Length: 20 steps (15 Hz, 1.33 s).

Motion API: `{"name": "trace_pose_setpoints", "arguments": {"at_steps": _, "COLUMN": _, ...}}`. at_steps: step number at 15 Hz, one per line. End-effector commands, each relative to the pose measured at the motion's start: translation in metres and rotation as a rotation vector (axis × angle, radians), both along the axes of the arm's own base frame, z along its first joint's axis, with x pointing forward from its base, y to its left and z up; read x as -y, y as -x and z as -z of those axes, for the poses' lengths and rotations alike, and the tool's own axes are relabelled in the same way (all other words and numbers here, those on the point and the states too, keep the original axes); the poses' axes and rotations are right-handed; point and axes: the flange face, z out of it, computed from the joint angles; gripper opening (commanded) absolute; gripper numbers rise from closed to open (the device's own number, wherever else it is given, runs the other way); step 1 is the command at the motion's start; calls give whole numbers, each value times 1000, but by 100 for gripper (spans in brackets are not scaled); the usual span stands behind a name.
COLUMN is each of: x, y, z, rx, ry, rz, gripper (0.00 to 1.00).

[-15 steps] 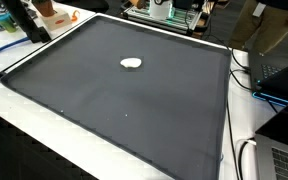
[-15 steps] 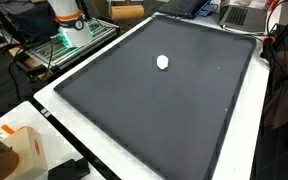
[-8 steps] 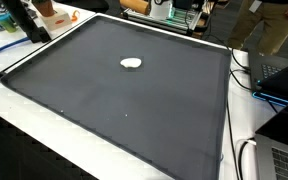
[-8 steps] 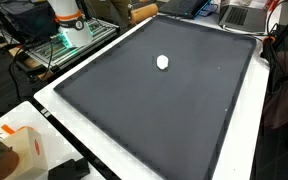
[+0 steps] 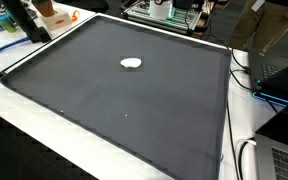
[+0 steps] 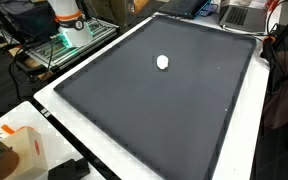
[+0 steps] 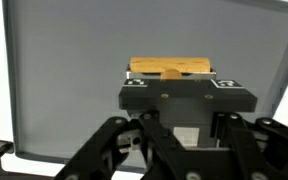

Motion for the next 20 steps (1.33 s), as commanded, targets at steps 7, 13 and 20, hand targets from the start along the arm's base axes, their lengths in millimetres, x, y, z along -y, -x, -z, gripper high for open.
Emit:
{"name": "trace_pose_setpoints", "arguments": {"at_steps": 7, "x": -18, "y": 4, "z": 3, "rx": 91, "ry": -12, "rz": 131, "gripper": 23}}
{"name": "trace_pose_setpoints", "arguments": {"at_steps": 13, "x": -16, "y": 3, "z": 10, "rx": 129, "ry": 22, "rz": 241, "gripper": 23}}
{"name": "trace_pose_setpoints", "arguments": {"at_steps": 20, "x": 4, "y": -10, "z": 5, "rx": 202, "ry": -23, "rz": 319, "gripper": 23}}
